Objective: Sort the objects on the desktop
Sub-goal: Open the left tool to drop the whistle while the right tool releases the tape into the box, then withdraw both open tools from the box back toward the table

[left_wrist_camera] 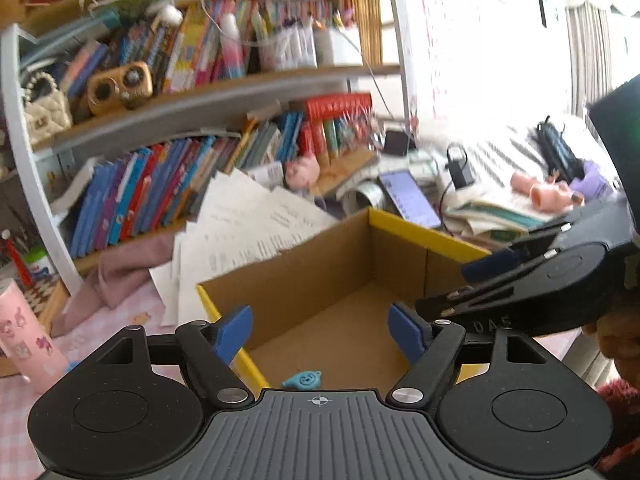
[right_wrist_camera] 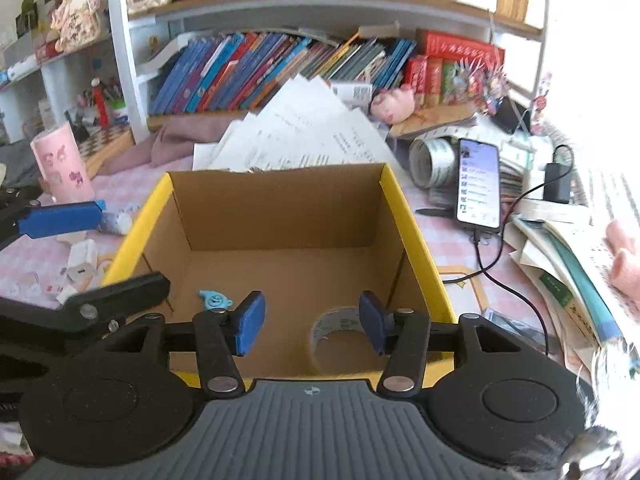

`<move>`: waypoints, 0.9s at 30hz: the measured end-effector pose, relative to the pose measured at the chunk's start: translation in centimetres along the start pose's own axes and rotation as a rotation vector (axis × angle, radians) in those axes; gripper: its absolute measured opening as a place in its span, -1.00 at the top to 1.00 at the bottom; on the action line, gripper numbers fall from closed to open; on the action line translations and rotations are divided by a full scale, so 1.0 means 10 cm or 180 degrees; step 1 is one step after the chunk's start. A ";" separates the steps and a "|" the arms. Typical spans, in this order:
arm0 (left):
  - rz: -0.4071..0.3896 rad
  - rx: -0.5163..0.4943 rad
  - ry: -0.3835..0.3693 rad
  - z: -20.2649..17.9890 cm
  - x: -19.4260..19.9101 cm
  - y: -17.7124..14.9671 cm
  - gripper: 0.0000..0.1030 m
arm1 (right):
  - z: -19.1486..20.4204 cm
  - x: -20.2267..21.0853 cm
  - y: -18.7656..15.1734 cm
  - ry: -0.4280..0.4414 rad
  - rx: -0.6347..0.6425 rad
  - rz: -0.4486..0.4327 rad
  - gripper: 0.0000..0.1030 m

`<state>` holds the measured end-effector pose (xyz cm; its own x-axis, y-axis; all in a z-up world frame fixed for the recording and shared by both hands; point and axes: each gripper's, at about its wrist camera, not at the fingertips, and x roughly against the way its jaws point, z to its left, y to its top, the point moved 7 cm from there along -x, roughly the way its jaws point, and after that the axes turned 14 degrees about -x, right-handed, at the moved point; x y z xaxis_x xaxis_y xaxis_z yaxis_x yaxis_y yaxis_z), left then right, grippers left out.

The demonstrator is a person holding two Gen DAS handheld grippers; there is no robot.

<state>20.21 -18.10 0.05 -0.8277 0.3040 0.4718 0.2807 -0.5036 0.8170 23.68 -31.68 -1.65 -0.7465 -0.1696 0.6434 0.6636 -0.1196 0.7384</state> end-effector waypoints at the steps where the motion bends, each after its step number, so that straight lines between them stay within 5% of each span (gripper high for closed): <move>1: -0.0030 0.0020 0.0005 0.03 0.05 -0.02 -0.51 | 0.03 0.05 -0.03 -0.0016 -0.0014 -0.0033 0.02; 7: 0.0008 0.0094 -0.0049 0.19 0.40 -0.33 -0.51 | 0.23 0.32 -0.24 -0.0156 -0.0223 -0.0196 0.02; 18: 0.0369 0.0181 -0.0150 0.36 1.00 -1.09 -0.54 | 0.91 0.67 -1.05 -0.0172 -0.0300 -0.0025 0.02; 27: 0.0596 0.0447 0.0198 0.72 1.46 -1.56 -0.54 | 1.58 0.63 -1.39 0.0063 -0.0054 0.0288 0.01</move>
<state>7.29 0.04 -3.45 -0.7819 0.1634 0.6017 0.4933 -0.4280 0.7573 8.99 -15.69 -4.64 -0.6825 -0.1998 0.7031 0.7291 -0.1195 0.6739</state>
